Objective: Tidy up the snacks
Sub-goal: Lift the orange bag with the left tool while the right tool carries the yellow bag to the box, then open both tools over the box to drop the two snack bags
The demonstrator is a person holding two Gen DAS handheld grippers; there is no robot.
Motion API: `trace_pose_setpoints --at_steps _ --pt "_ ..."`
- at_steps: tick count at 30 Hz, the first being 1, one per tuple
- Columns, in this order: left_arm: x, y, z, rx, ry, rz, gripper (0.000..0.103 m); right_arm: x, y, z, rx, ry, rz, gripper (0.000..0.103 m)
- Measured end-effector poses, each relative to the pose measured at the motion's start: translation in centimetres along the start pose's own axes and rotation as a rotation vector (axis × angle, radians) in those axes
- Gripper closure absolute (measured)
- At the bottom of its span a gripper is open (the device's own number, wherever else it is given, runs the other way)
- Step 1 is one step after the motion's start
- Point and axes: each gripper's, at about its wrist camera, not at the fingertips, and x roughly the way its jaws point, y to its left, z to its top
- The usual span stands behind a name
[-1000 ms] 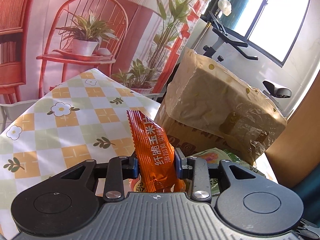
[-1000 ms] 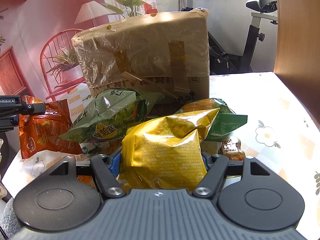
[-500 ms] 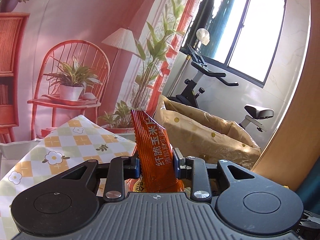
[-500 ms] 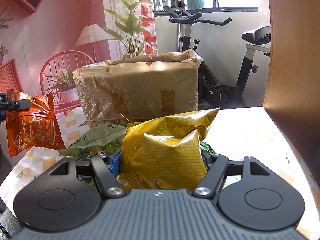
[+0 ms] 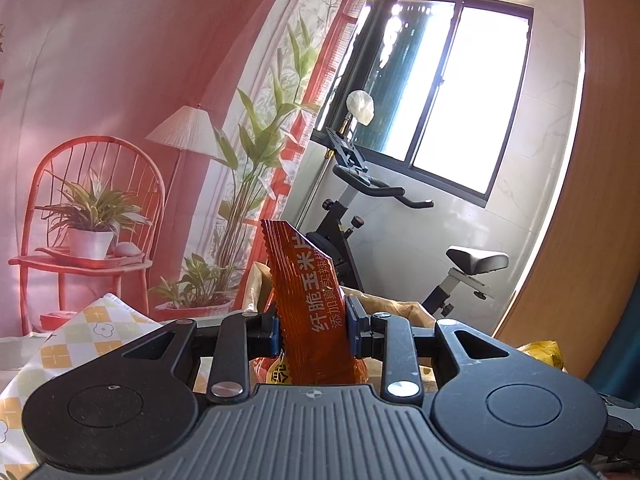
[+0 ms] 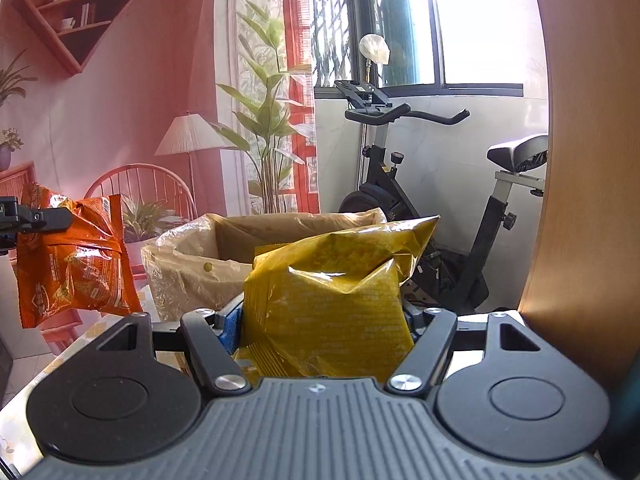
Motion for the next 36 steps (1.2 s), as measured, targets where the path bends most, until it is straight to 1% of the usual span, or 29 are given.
trace_pose_setpoints --at_steps 5,11,16,19,21,24,25,27,28,29,30,31,32,34,35,36 --pt "2.4 -1.1 2.5 0.007 -0.027 -0.021 0.071 2.7 -0.4 2.9 -0.039 -0.034 0.000 0.032" --pt "7.4 -2.3 4.7 0.056 -0.031 -0.019 0.071 7.9 -1.1 5.9 -0.062 -0.052 0.002 0.032" --pt "12.5 -2.3 5.0 0.080 0.035 -0.010 0.071 12.7 -1.1 6.7 -0.101 -0.022 0.003 0.032" --pt "15.1 -2.0 4.3 0.090 0.080 0.002 0.071 15.9 -1.1 6.5 -0.115 0.038 0.013 0.032" --pt "16.4 -1.6 3.9 0.095 0.114 0.011 0.071 17.3 -1.2 6.0 -0.121 0.070 0.012 0.032" --pt "17.9 -1.2 3.2 0.100 0.166 0.027 0.069 18.8 -1.8 5.2 -0.097 0.126 0.016 0.031" --pt "18.2 -1.2 3.0 0.105 0.181 0.035 0.067 19.1 -2.0 4.9 -0.089 0.145 0.019 0.031" --pt "18.4 -1.0 2.7 0.111 0.198 0.040 0.059 19.5 -2.4 4.5 -0.071 0.176 0.020 0.030" --pt "18.5 -1.0 2.8 0.118 0.206 0.045 0.050 19.5 -2.5 4.4 -0.063 0.186 0.021 0.028" --pt "18.3 -1.0 2.8 0.123 0.204 0.049 0.042 19.3 -2.7 4.3 -0.053 0.189 0.019 0.028" --pt "18.1 -1.0 2.9 0.130 0.200 0.056 0.040 19.0 -2.8 4.2 -0.043 0.191 0.021 0.026" --pt "17.8 -1.0 3.0 0.137 0.197 0.060 0.033 18.7 -2.9 4.2 -0.033 0.189 0.023 0.022" --pt "17.6 -1.1 3.1 0.141 0.195 0.066 0.027 18.3 -2.9 4.2 -0.025 0.182 0.028 0.020" --pt "17.0 -1.3 3.3 0.143 0.190 0.071 0.023 17.4 -2.9 4.3 -0.017 0.170 0.034 0.015" --pt "16.6 -1.3 3.4 0.141 0.188 0.072 0.019 17.0 -2.9 4.4 -0.015 0.165 0.034 0.015" --pt "16.1 -1.4 3.5 0.141 0.185 0.074 0.018 16.4 -2.7 4.6 -0.015 0.159 0.036 0.014"
